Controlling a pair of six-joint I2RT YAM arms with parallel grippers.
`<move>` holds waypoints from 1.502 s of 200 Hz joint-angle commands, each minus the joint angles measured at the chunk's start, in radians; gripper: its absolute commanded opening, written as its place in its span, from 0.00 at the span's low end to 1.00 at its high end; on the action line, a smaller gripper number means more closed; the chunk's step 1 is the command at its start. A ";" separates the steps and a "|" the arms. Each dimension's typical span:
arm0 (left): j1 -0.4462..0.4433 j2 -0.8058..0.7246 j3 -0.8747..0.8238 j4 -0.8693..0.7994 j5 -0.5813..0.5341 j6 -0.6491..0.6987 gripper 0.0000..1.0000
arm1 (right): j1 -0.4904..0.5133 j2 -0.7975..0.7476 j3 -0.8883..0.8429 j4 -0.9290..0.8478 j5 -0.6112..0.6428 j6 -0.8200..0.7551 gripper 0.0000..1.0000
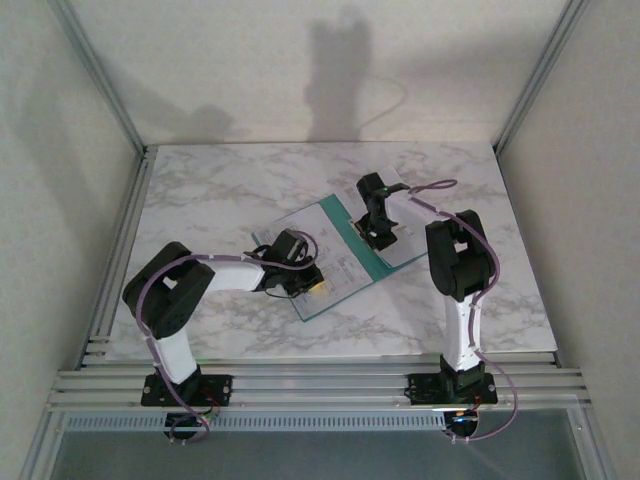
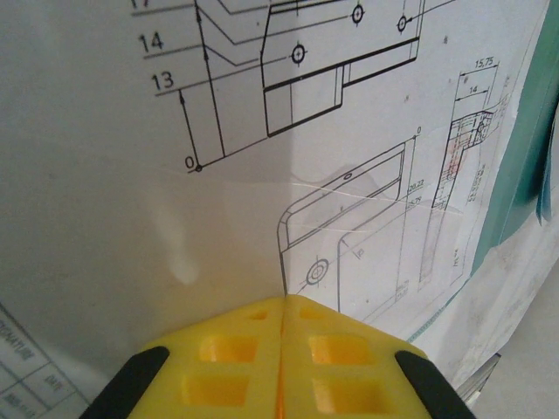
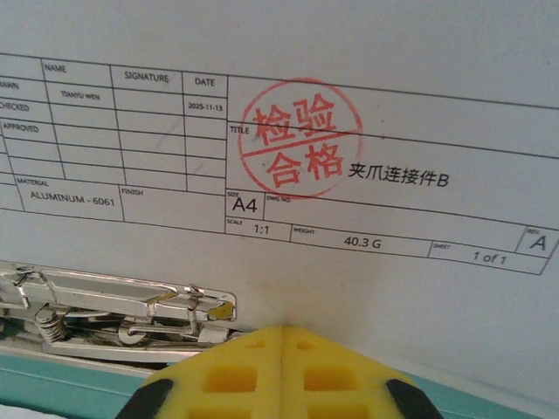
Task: Put the files into the folder
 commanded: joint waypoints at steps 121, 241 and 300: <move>0.014 0.055 -0.012 -0.186 -0.049 0.024 0.07 | -0.008 0.112 -0.009 -0.146 -0.039 -0.056 0.00; 0.014 0.050 -0.011 -0.208 -0.061 0.039 0.07 | -0.035 0.245 0.340 -0.331 -0.132 -0.089 0.00; 0.014 0.059 0.009 -0.216 -0.068 0.052 0.07 | -0.032 0.339 0.389 -0.421 -0.176 -0.109 0.00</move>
